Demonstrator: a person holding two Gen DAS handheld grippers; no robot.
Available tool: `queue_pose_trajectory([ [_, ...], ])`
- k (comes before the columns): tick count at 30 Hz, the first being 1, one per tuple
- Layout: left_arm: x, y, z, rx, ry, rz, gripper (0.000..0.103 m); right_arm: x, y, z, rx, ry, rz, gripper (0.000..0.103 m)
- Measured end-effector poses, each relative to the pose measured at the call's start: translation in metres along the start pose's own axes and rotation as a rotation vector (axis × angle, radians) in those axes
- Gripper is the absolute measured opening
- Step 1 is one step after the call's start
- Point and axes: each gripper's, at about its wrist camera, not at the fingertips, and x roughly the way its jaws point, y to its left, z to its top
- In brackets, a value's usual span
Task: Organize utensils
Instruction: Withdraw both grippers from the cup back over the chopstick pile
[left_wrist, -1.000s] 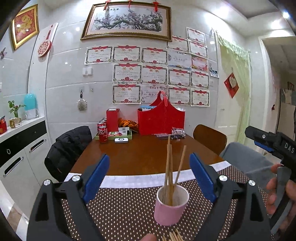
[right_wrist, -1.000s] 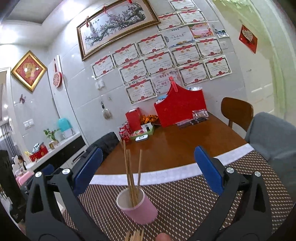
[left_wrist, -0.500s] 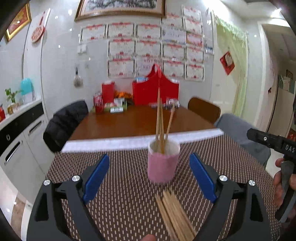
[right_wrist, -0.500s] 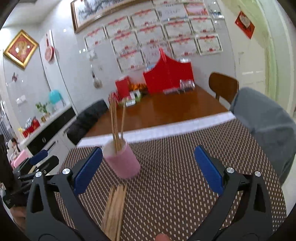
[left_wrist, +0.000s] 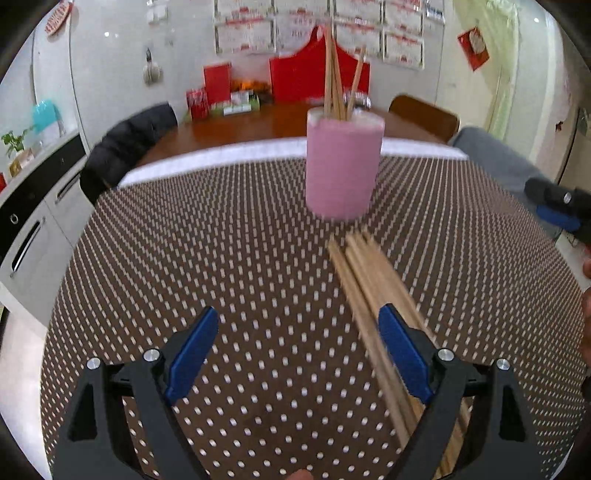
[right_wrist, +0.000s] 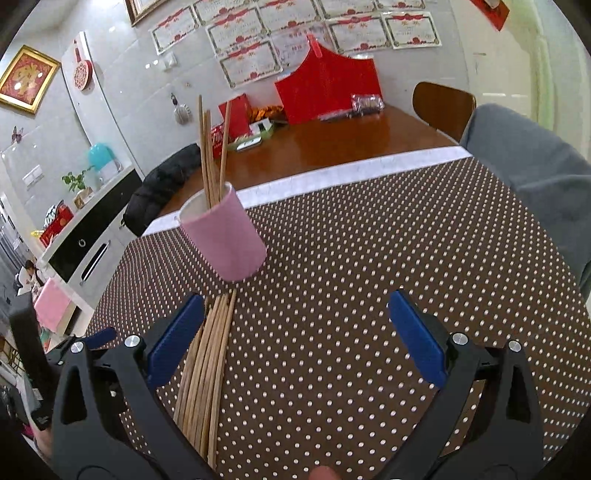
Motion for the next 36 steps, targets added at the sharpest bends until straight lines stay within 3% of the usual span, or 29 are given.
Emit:
queue_pose_trajectory([
  [8,0.024,-0.014,-0.024,0.040,0.097,-0.002,0.087,0.008,0.001,-0.010,-0.002,0.040,0.000,0.098],
  [17,0.025,-0.016,-0.019,0.033,0.094,0.013,0.087,0.012,0.003,-0.016,-0.020,0.068,-0.006,0.098],
  [22,0.035,-0.028,-0.013,0.064,0.092,0.072,0.088,0.018,0.012,-0.020,-0.051,0.100,-0.002,0.098],
  [25,0.034,-0.024,-0.014,0.044,0.098,0.051,0.088,0.018,0.016,-0.024,-0.074,0.110,-0.013,0.098],
  [36,0.036,-0.008,-0.014,0.018,0.099,0.028,0.088,0.050,0.072,-0.071,-0.372,0.300,-0.033,0.097],
])
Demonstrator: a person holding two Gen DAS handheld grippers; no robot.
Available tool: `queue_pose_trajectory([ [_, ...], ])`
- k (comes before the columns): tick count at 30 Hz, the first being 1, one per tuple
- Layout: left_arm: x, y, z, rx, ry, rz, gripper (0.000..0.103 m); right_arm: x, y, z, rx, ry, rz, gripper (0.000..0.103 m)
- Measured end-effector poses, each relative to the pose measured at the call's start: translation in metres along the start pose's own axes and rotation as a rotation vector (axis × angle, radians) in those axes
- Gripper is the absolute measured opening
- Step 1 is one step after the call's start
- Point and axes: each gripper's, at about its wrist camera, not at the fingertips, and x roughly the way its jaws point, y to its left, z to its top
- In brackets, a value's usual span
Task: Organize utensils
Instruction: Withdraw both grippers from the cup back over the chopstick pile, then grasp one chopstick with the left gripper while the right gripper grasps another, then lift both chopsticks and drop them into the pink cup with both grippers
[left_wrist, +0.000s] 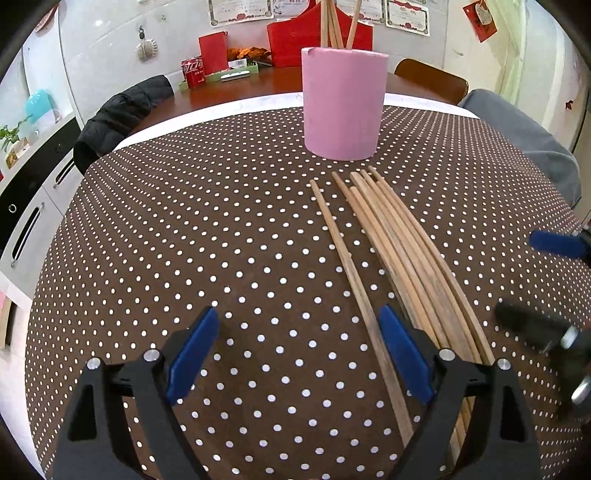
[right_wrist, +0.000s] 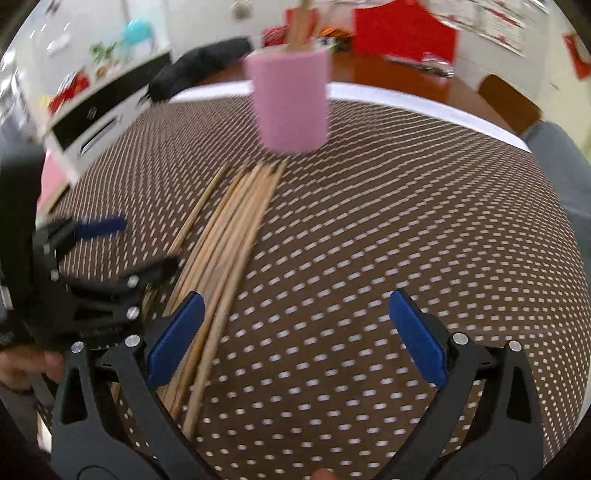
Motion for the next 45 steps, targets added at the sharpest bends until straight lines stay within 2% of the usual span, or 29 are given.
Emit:
queue_pose_trajectory([
  [7,0.002,0.008,0.001,-0.009,0.001,-0.007,0.088,0.006,0.009,-0.005,-0.073,0.022,-0.078,0.097],
  [8,0.002,0.008,0.002,-0.008,0.001,-0.006,0.088,0.004,0.008,-0.006,-0.075,0.025,-0.086,0.093],
  [14,0.001,0.007,0.000,-0.003,0.001,-0.005,0.088,0.007,0.001,-0.003,-0.040,0.036,-0.027,0.090],
  [21,0.002,0.004,0.001,0.001,0.000,-0.001,0.088,0.014,0.010,0.000,-0.083,0.055,-0.069,0.090],
  [23,0.001,0.004,0.001,0.003,0.000,0.000,0.088,0.016,0.009,0.000,-0.095,0.079,-0.078,0.078],
  [25,0.001,0.005,0.001,0.003,0.001,-0.002,0.088,0.014,0.005,0.001,-0.097,0.091,-0.079,0.075],
  [28,0.001,0.002,0.002,0.021,0.002,0.009,0.088,0.015,0.002,0.007,-0.099,0.099,-0.080,0.063],
  [31,0.002,-0.004,0.009,0.058,0.008,0.036,0.088,0.024,-0.001,0.021,-0.072,0.101,-0.036,0.063],
  [35,0.011,-0.004,0.022,0.071,0.036,0.019,0.087,0.043,-0.004,0.045,-0.053,0.113,-0.029,0.060],
  [36,0.012,-0.004,0.024,0.068,0.041,-0.003,0.081,0.045,-0.003,0.046,-0.062,0.113,-0.041,0.057],
  [37,0.014,-0.002,0.026,0.055,0.053,-0.038,0.073,0.045,-0.001,0.049,-0.073,0.115,-0.040,0.049],
  [38,0.014,0.000,0.028,0.042,0.060,-0.064,0.068,0.046,0.003,0.051,-0.096,0.119,-0.033,0.035],
  [39,0.014,0.000,0.029,0.047,0.057,-0.061,0.057,0.046,0.007,0.052,-0.115,0.125,-0.031,0.030],
  [40,0.013,0.000,0.030,0.051,0.055,-0.071,0.042,0.046,0.010,0.051,-0.128,0.126,-0.025,0.020],
  [41,0.013,-0.001,0.032,0.058,0.055,-0.074,0.032,0.045,0.013,0.051,-0.144,0.126,-0.027,0.014],
  [42,0.012,-0.002,0.035,0.069,0.061,-0.077,0.012,0.045,0.014,0.050,-0.146,0.127,-0.026,0.011],
  [43,0.012,-0.002,0.035,0.076,0.065,-0.084,0.008,0.044,0.012,0.049,-0.136,0.125,-0.017,0.007],
  [45,0.010,-0.001,0.033,0.081,0.056,-0.102,0.006,0.038,0.003,0.045,-0.095,0.097,0.015,0.006],
])
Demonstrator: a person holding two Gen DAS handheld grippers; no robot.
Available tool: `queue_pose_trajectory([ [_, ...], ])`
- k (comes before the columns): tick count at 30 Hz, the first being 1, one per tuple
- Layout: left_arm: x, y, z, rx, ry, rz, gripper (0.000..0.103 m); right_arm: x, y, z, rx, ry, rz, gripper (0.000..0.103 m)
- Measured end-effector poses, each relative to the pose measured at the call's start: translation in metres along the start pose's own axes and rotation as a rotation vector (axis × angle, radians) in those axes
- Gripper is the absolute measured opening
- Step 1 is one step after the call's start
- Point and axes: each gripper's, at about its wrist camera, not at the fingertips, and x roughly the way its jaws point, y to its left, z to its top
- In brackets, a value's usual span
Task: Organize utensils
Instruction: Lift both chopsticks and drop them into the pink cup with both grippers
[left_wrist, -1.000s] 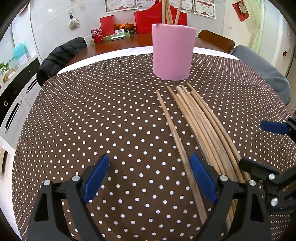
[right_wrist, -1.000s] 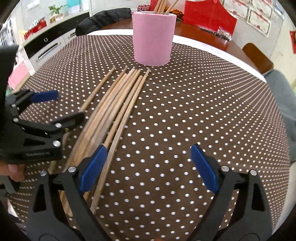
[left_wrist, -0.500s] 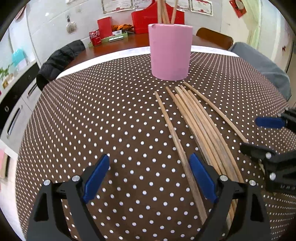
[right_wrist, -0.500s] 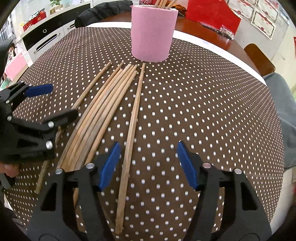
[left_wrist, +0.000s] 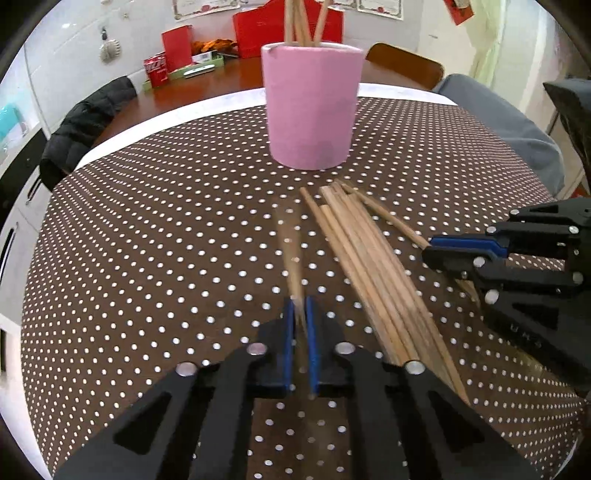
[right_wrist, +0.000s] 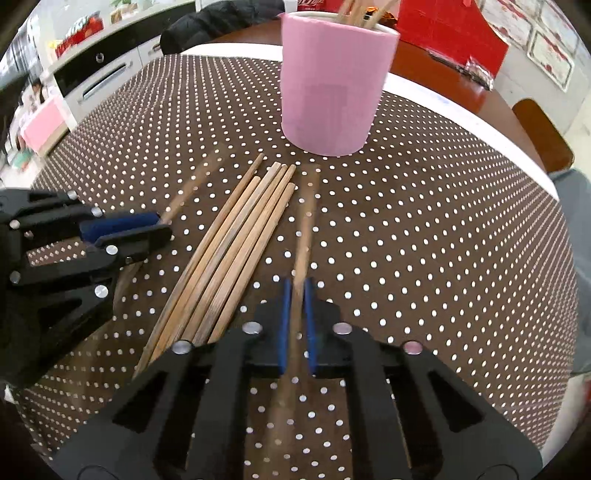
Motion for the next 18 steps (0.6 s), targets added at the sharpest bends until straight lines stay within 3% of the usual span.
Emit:
queue_pose_trajectory([
  [7,-0.022,0.009,-0.010,-0.078,-0.096,-0.044,0.006,-0.032,-0.022,-0.020,0.114,-0.140,0.101,0.006],
  [12,-0.061,0.016,0.000,-0.140,-0.250,-0.074,0.006,-0.067,-0.037,-0.013,0.178,-0.307,0.150,0.006],
  [18,-0.110,0.010,0.032,-0.129,-0.470,-0.073,0.006,-0.108,-0.042,0.011,0.200,-0.502,0.170,0.006],
])
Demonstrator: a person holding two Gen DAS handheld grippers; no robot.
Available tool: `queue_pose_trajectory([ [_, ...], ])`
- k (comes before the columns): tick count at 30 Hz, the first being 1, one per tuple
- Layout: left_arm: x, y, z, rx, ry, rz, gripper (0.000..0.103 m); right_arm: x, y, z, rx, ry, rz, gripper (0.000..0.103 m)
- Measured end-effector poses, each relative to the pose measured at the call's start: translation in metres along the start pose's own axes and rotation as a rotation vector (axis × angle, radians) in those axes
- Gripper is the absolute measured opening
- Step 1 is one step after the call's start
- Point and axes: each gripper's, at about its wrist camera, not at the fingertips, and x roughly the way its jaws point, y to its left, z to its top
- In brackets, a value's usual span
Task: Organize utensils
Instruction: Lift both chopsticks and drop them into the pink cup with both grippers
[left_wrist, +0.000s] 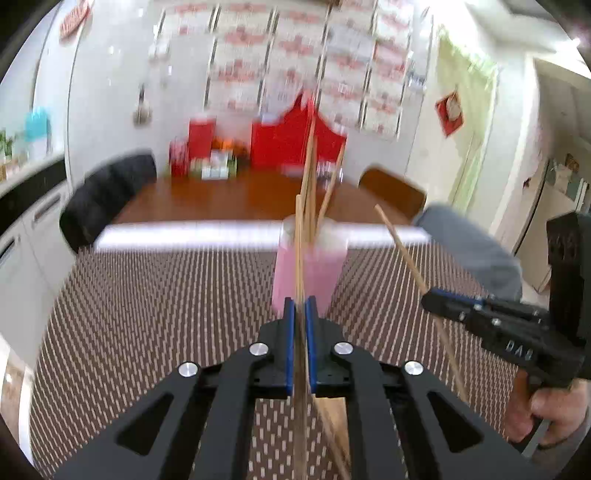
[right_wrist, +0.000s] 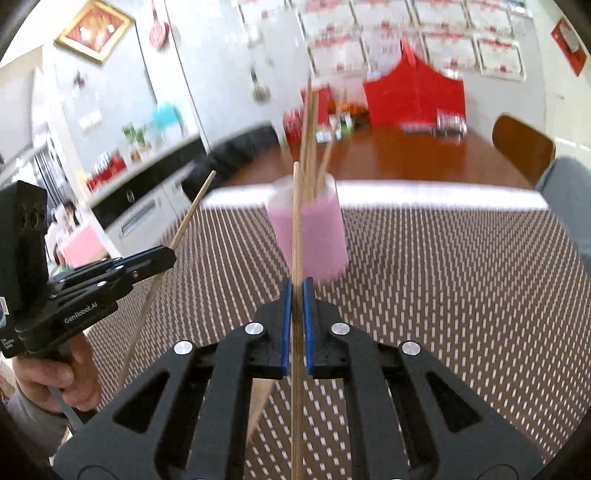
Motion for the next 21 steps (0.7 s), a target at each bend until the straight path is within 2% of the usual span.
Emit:
queue_pose_trajectory([
  [5,-0.005,-0.011,0.054,0.001,-0.188,-0.078,0.006,-0.011,0.004,0.053,0.017,-0.193,0.020,0.006],
  [8,-0.001,-0.013,0.083,-0.017,-0.284,-0.118,0.006,-0.011,0.012,0.086,-0.018,-0.308,-0.004,0.006],
  [13,0.012,-0.016,0.131,-0.038,-0.454,-0.176,0.006,0.009,0.015,0.133,-0.036,-0.438,-0.029,0.006],
  [17,0.044,-0.012,0.156,-0.061,-0.504,-0.187,0.006,0.034,0.005,0.153,0.010,-0.479,-0.031,0.006],
  [21,0.073,-0.006,0.163,-0.074,-0.529,-0.188,0.006,0.061,-0.010,0.160,0.052,-0.483,-0.032,0.006],
])
